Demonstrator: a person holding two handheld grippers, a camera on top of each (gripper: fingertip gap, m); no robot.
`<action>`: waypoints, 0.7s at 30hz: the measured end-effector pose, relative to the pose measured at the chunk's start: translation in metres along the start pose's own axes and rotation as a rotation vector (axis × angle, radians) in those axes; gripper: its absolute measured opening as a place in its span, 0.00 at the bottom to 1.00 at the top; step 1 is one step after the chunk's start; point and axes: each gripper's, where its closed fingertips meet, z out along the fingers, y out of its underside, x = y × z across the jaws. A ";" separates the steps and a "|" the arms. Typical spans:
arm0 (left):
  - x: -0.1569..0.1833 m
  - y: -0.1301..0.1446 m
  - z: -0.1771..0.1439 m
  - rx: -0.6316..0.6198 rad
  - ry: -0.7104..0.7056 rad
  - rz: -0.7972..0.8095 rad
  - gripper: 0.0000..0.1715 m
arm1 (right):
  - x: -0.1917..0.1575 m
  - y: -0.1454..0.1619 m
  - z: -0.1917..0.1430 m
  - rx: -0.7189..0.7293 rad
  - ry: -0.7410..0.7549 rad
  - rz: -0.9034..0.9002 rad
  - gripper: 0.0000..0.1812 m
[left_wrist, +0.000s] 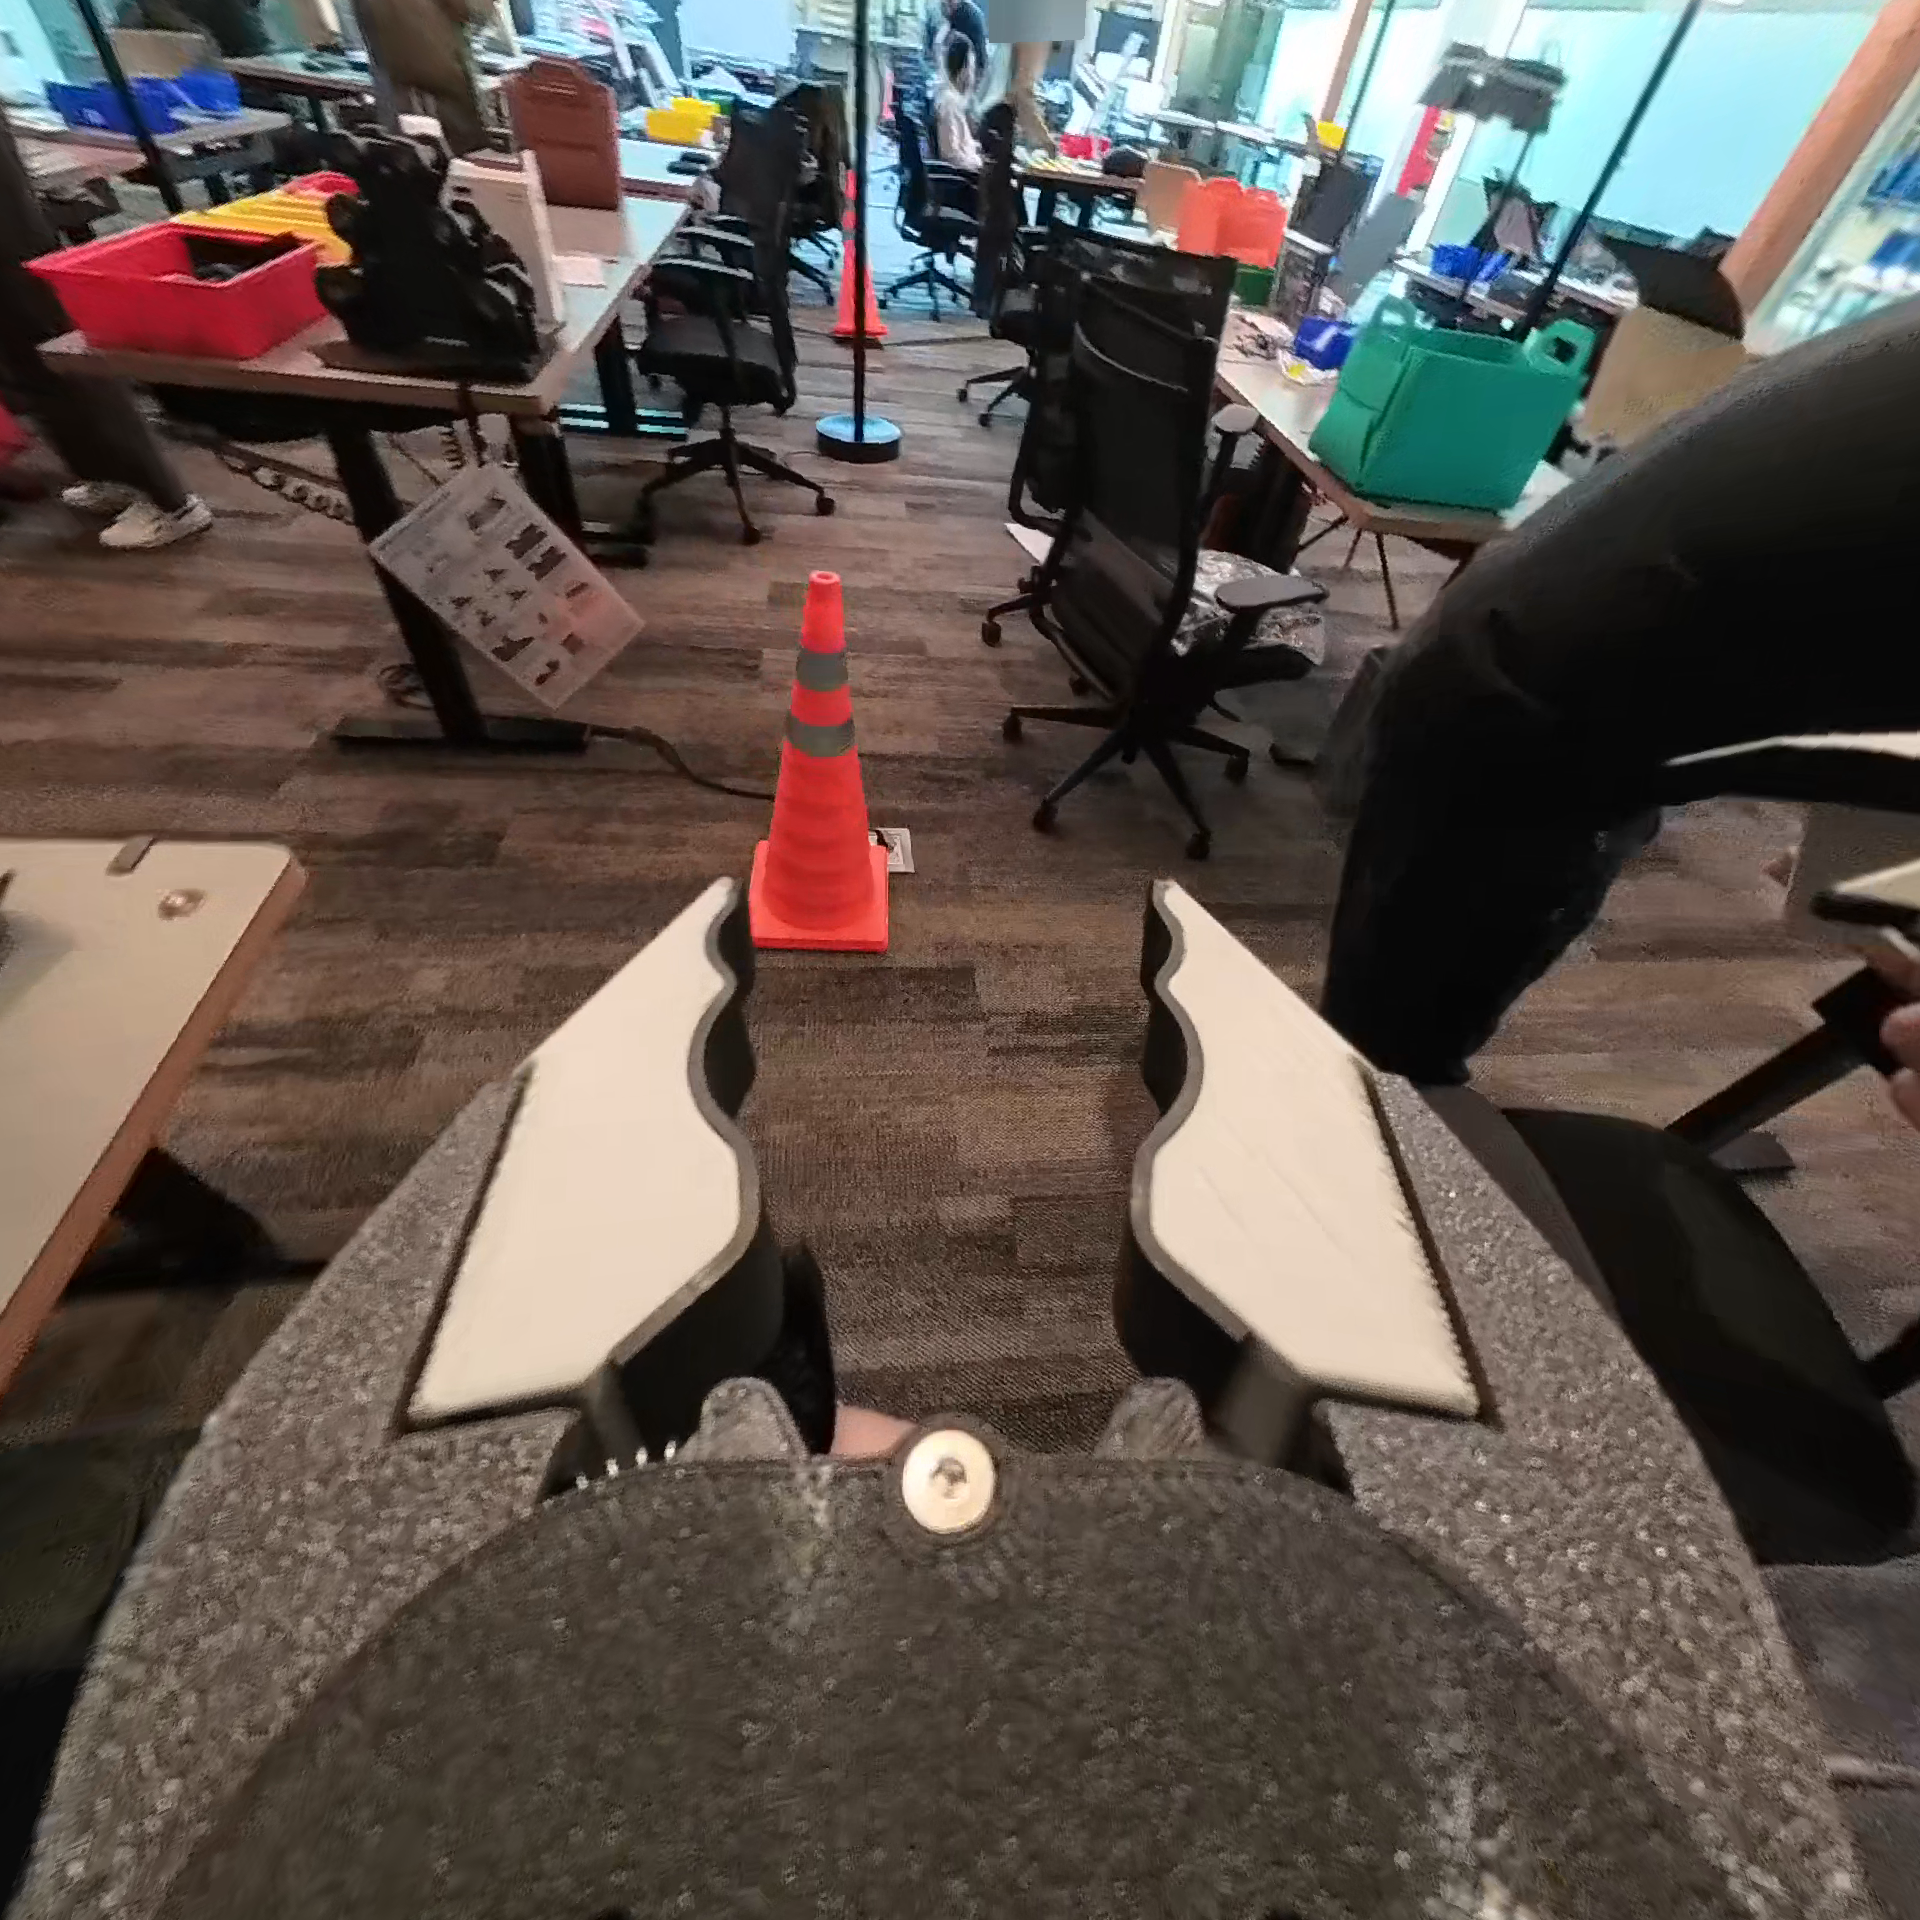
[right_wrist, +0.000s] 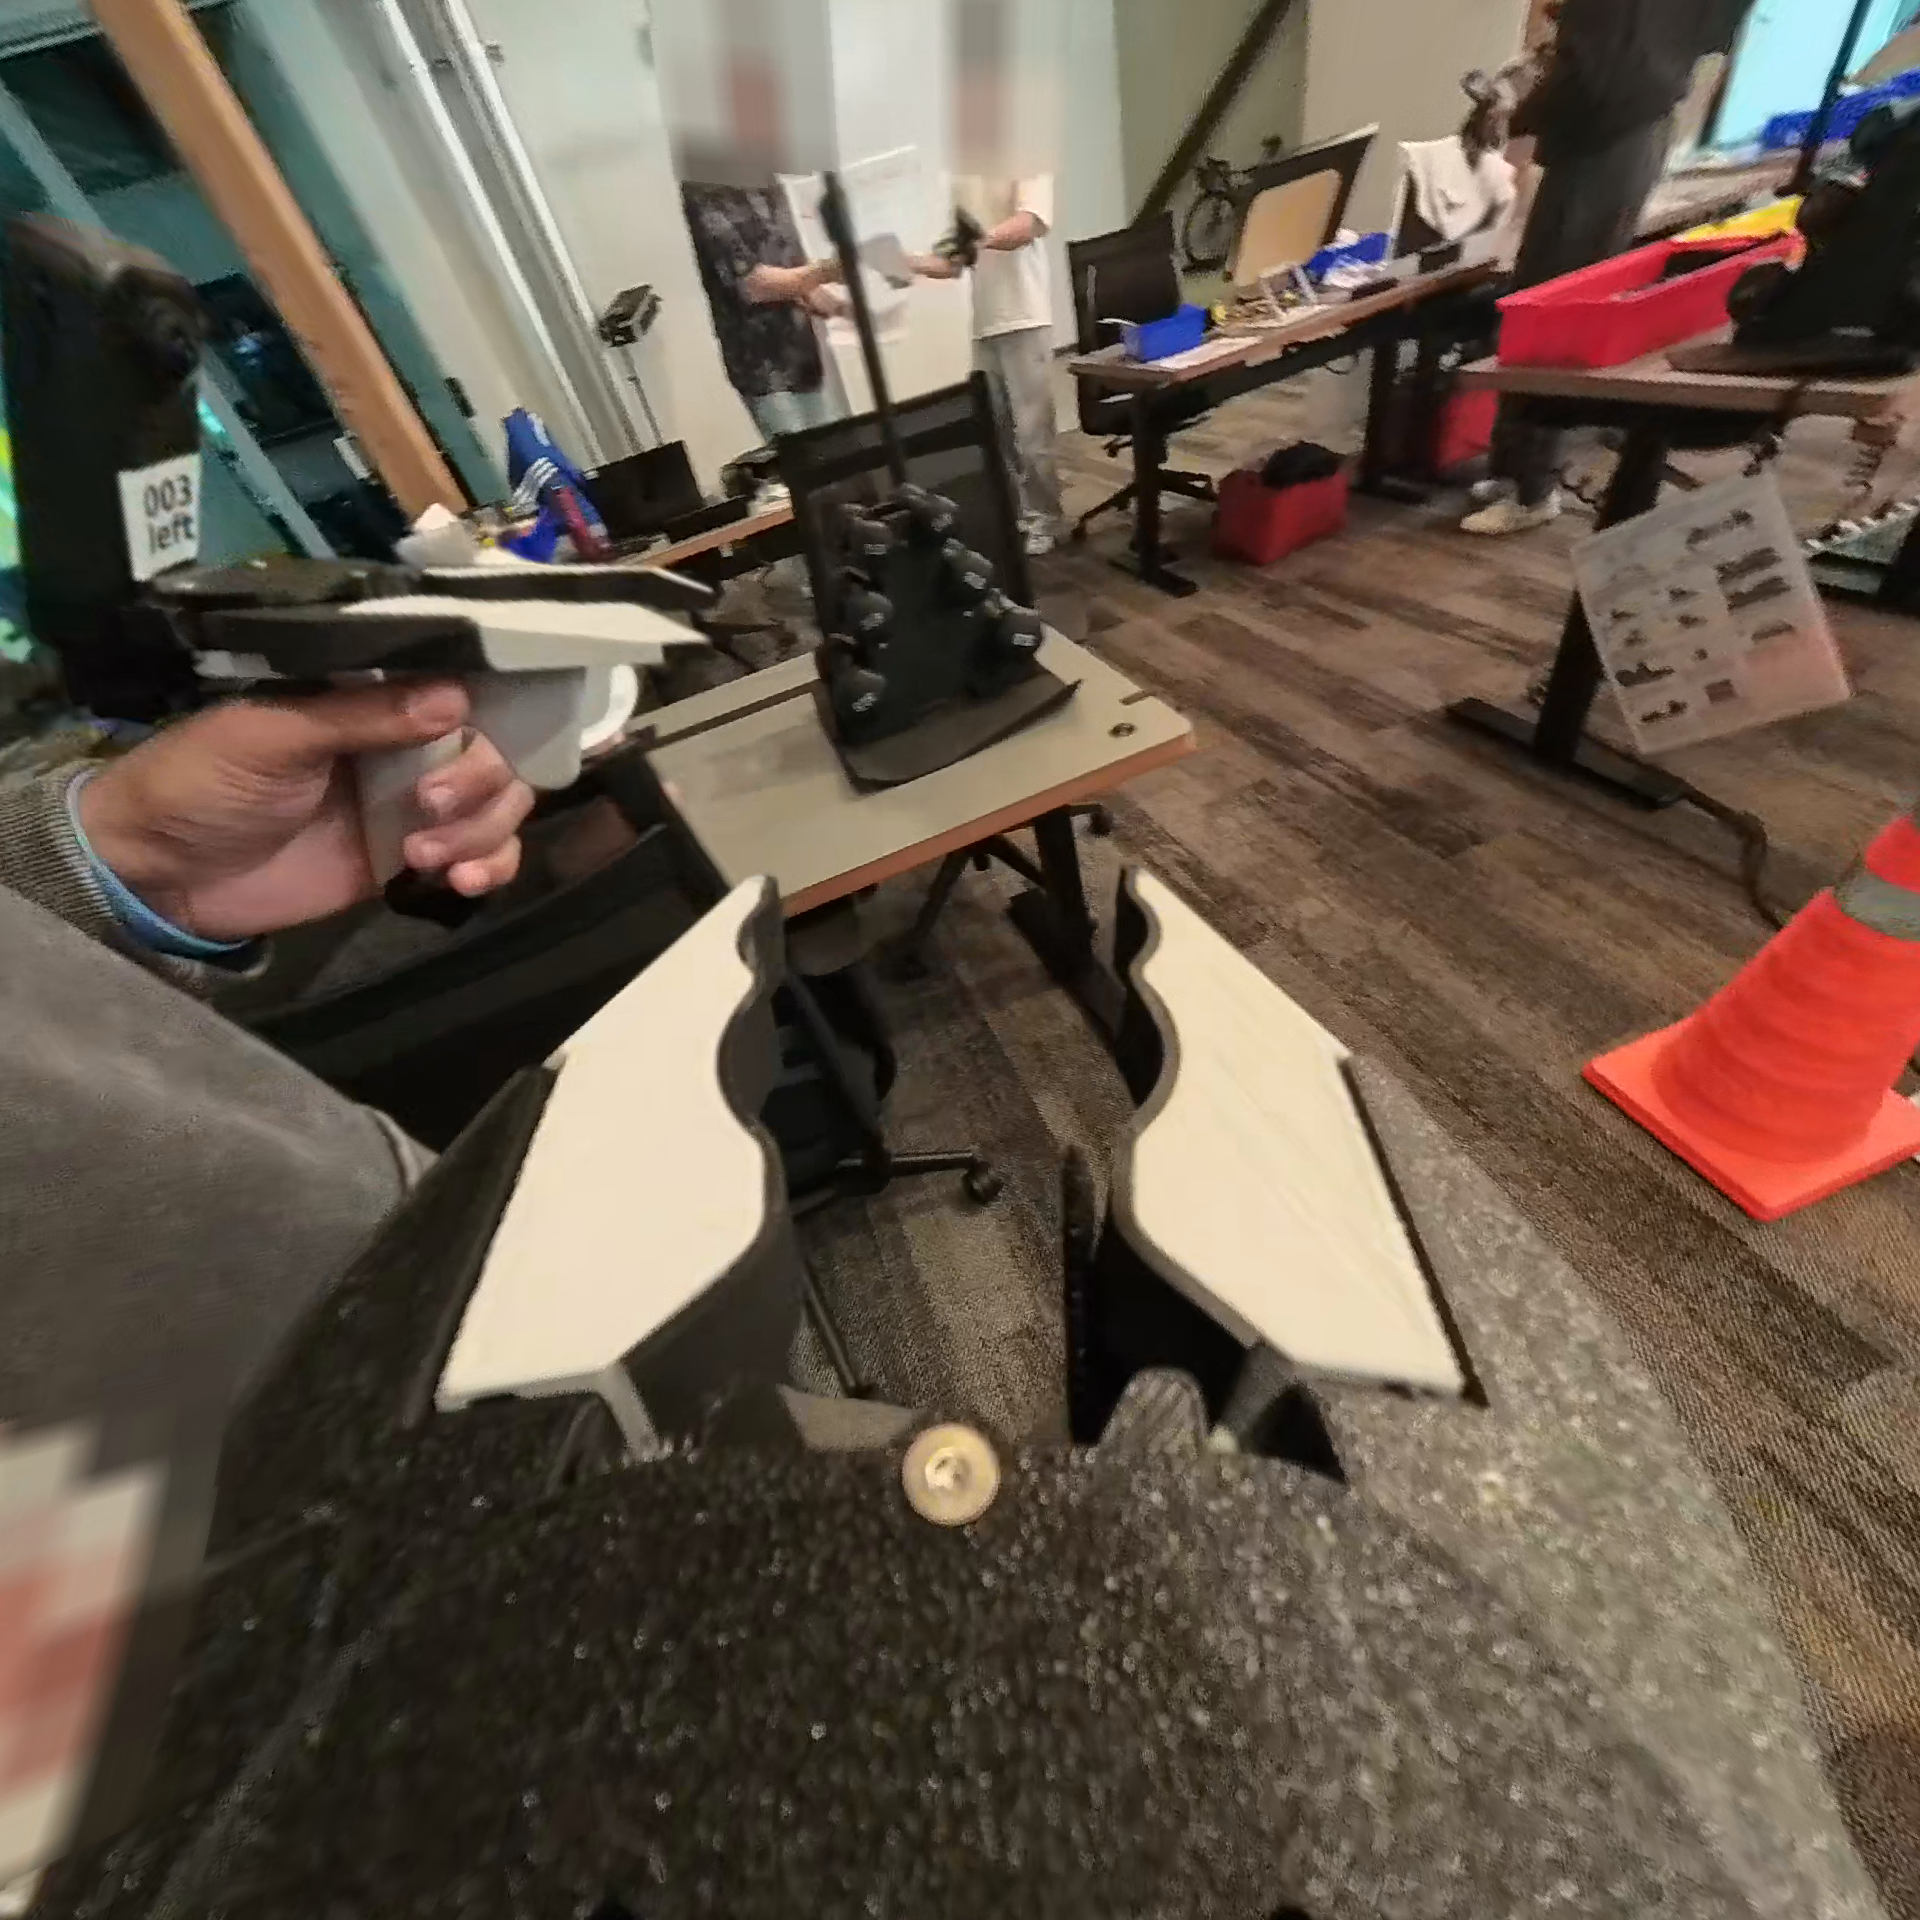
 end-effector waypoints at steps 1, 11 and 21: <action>-0.010 -0.004 0.026 -0.019 0.017 -0.002 0.43 | 0.019 0.000 0.015 -0.002 0.014 0.013 0.35; -0.117 -0.081 0.259 -0.143 0.186 -0.051 0.42 | 0.210 -0.118 0.189 0.014 0.071 -0.038 0.38; -0.275 -0.084 0.315 -0.229 -0.116 -0.221 0.44 | 0.302 -0.140 0.400 -0.127 -0.249 0.027 0.39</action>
